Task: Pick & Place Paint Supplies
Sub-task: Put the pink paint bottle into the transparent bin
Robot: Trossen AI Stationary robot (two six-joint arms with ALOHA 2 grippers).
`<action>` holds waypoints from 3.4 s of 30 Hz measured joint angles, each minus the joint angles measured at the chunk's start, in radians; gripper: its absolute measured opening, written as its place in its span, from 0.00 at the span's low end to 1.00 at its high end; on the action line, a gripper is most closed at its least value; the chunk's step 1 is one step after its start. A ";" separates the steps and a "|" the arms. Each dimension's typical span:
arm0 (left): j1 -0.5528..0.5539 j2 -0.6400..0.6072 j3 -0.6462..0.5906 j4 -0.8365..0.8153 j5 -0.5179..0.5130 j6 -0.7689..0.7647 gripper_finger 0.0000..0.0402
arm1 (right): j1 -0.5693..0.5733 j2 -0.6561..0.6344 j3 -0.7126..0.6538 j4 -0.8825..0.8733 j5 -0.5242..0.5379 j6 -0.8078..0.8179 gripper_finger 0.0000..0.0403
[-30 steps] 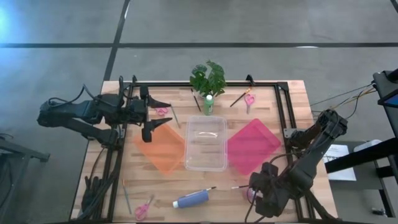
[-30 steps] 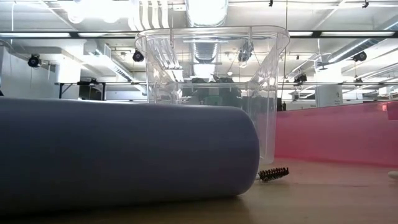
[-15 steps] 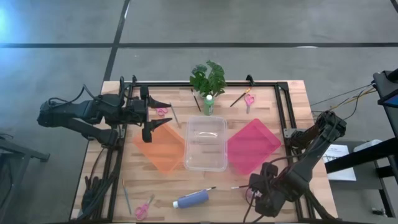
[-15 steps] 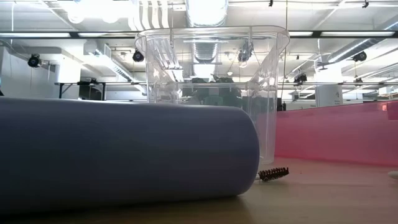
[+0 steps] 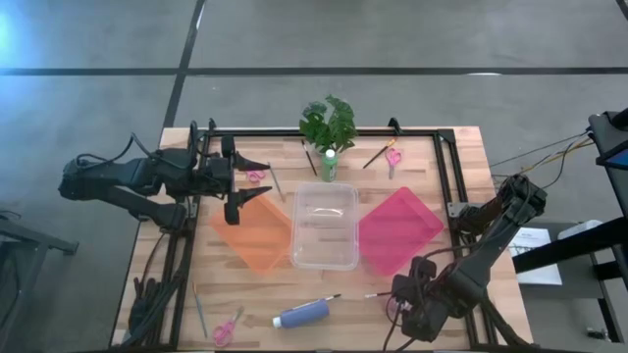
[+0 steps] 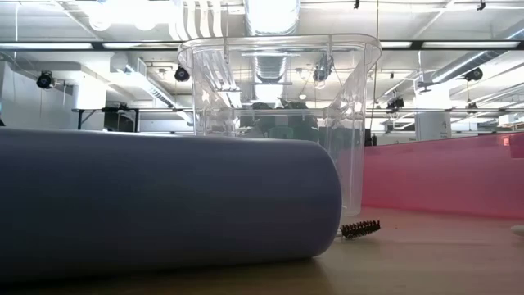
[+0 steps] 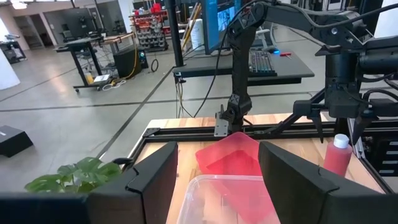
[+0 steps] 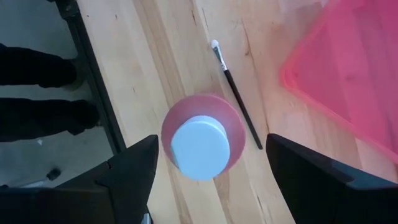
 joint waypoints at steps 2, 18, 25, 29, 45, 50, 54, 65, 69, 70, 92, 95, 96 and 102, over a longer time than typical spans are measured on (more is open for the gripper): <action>0.000 0.000 0.000 0.000 0.000 0.000 0.58 | 0.000 0.000 -0.008 0.007 0.000 0.001 0.73; 0.000 0.001 0.000 -0.001 0.000 0.000 0.58 | -0.003 0.000 -0.016 0.037 -0.002 0.018 0.44; 0.000 0.001 0.000 -0.002 0.000 -0.011 0.58 | -0.006 -0.001 -0.019 0.045 0.004 0.016 0.30; 0.000 0.000 0.000 -0.003 0.000 -0.016 0.58 | -0.006 -0.003 -0.018 0.075 0.000 0.006 0.28; 0.001 0.000 0.000 -0.004 0.000 -0.024 0.58 | -0.169 -0.005 0.266 -0.097 0.047 -0.240 0.28; 0.001 0.000 0.000 -0.005 0.000 -0.040 0.58 | -0.286 -0.005 0.430 -0.150 0.049 -0.400 0.28; 0.001 0.000 0.000 -0.007 0.000 -0.042 0.58 | -0.408 -0.006 0.533 -0.162 0.042 -0.515 0.28; 0.000 0.000 0.000 -0.008 -0.001 -0.042 0.58 | -0.700 0.000 0.568 -0.177 -0.046 -0.703 0.28; 0.000 0.000 0.000 -0.012 -0.002 -0.042 0.58 | -0.766 0.015 0.534 -0.175 -0.048 -0.749 0.28; 0.000 0.000 0.000 -0.014 -0.002 -0.042 0.58 | -0.779 0.022 0.527 -0.177 -0.049 -0.764 0.28; 0.002 0.000 0.000 -0.036 -0.021 -0.047 0.58 | -0.880 0.378 0.740 -0.313 -0.076 -0.713 0.28; 0.002 0.000 0.000 -0.036 -0.024 -0.049 0.58 | -0.888 0.408 0.771 -0.327 -0.069 -0.677 0.28; 0.002 0.000 0.000 -0.036 -0.024 -0.050 0.58 | -0.888 0.414 0.775 -0.326 -0.060 -0.661 0.28; 0.003 0.000 0.000 -0.036 -0.024 -0.050 0.58 | -0.887 0.416 0.764 -0.339 -0.025 -0.567 0.28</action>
